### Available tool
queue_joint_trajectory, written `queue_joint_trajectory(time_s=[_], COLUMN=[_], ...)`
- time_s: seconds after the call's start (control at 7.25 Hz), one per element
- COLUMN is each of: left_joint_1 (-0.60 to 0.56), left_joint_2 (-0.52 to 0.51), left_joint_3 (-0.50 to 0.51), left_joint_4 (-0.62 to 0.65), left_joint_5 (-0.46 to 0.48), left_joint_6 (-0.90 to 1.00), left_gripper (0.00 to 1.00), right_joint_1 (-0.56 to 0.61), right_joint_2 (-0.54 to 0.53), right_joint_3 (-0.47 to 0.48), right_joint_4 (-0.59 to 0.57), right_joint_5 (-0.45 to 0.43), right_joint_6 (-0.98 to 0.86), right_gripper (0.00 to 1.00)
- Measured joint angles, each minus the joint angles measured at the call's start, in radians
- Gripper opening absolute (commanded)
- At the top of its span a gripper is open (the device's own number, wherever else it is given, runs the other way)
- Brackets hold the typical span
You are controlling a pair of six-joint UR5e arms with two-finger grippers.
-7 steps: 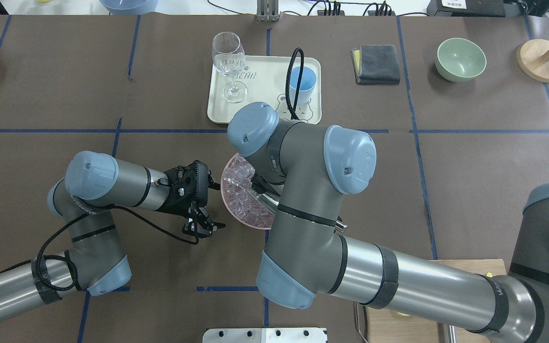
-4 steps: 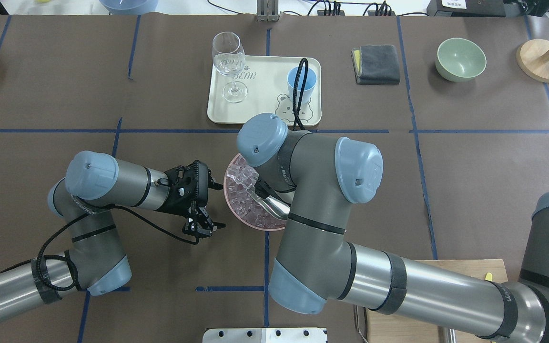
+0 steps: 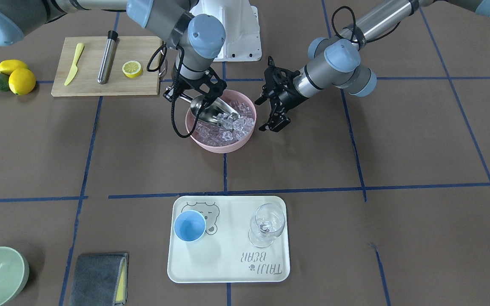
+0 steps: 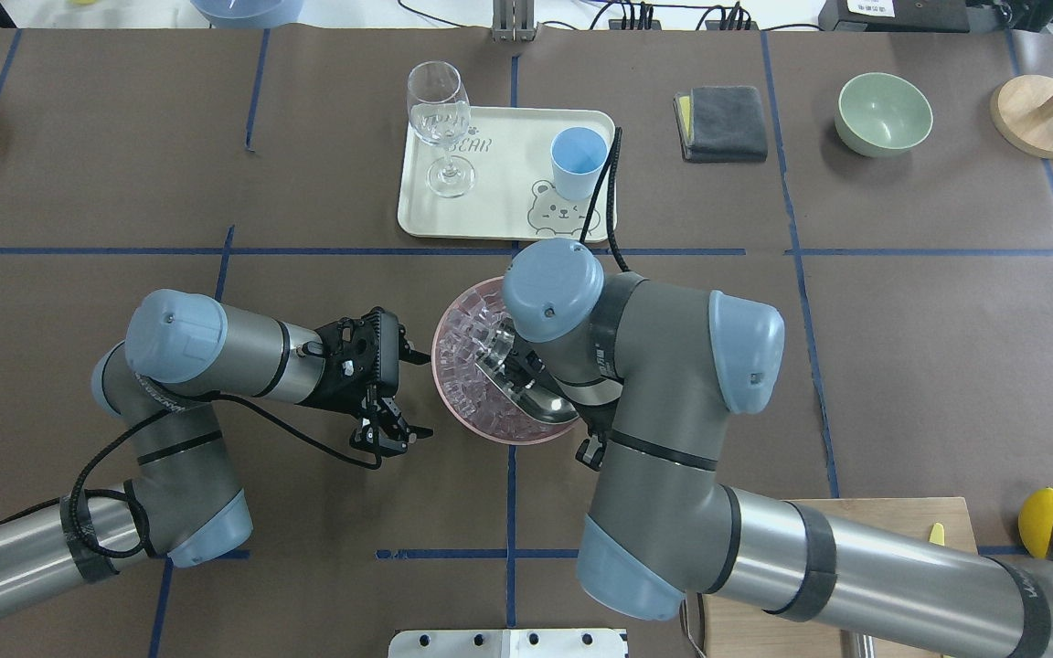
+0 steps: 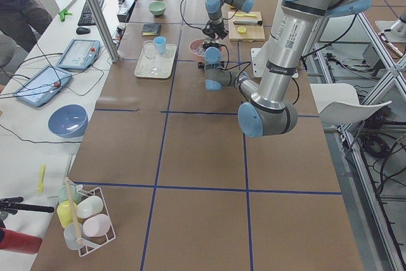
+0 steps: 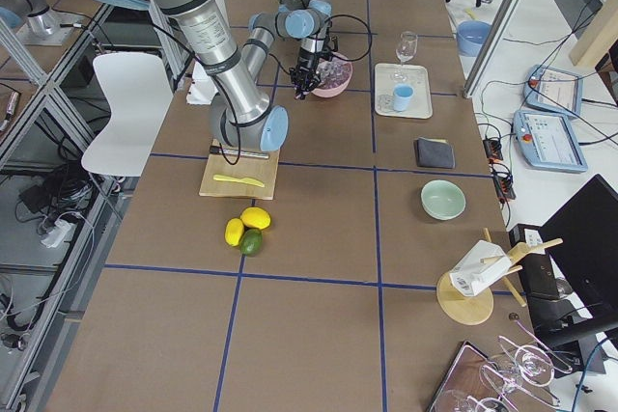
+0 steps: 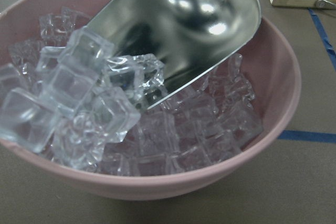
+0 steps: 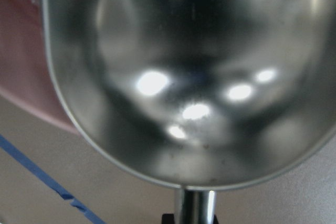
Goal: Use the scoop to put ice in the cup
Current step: 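Lift the loaded scoop and move it to the clear glass on the tray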
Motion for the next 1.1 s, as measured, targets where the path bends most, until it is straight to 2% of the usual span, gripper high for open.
queue_joint_trajectory(time_s=[0.28,0.55,1.1], left_joint_1=[0.0,0.0,0.001], left_joint_2=[0.0,0.0,-0.001], left_joint_3=[0.0,0.001,0.001], left_joint_4=[0.0,0.0,0.001], left_joint_5=[0.0,0.0,0.0], left_joint_6=[0.001,0.001,-0.001], left_gripper=[1.0,1.0,1.0], right_joint_1=[0.007,0.023,0.161], right_joint_2=[-0.048,-0.056,-0.003], right_joint_3=[0.1,0.148,0.193], right_joint_4=[0.015,0.01,-0.127], right_joint_5=[0.01,0.021,0.151], right_joint_6=[0.001,0.001,0.014], right_gripper=[0.0,0.0,0.0])
